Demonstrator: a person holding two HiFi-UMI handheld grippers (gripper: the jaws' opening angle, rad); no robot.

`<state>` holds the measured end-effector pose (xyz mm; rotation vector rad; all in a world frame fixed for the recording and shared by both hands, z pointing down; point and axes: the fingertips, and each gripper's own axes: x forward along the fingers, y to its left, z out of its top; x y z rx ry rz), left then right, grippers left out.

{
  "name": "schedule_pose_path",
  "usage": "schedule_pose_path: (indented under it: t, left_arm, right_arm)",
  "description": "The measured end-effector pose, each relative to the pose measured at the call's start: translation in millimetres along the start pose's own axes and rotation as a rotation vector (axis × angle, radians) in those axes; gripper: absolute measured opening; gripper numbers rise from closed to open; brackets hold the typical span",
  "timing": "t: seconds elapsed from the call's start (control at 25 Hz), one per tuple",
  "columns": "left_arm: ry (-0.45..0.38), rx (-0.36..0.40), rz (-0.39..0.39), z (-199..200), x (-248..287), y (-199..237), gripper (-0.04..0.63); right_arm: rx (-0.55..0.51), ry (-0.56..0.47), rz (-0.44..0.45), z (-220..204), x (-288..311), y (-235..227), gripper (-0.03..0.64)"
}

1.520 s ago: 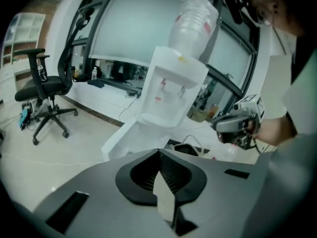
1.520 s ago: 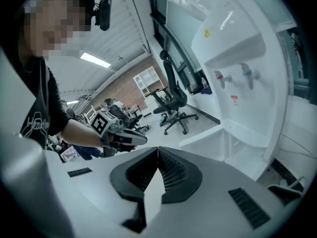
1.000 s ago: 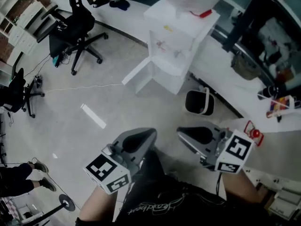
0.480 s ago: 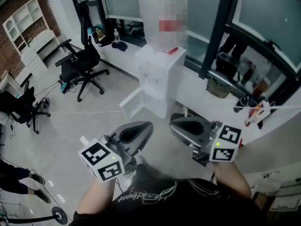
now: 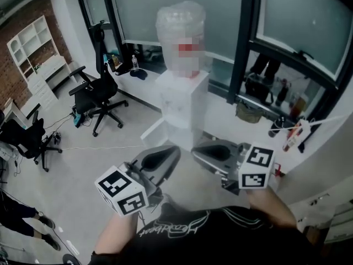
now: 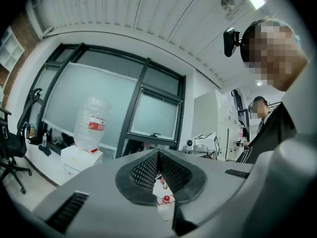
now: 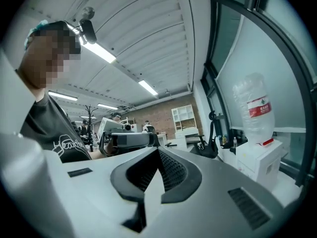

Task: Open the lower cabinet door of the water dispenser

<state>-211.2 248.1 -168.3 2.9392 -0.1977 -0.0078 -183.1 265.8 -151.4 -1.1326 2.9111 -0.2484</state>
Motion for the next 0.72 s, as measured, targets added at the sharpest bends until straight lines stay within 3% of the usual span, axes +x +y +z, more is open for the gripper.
schedule_pose_path:
  t: [0.72]
  left_arm:
    - [-0.013,0.018,0.058,-0.2,1.2,0.5,0.000]
  right_arm:
    - [-0.019,-0.028,-0.013,4.6,-14.0,-0.8,0.012]
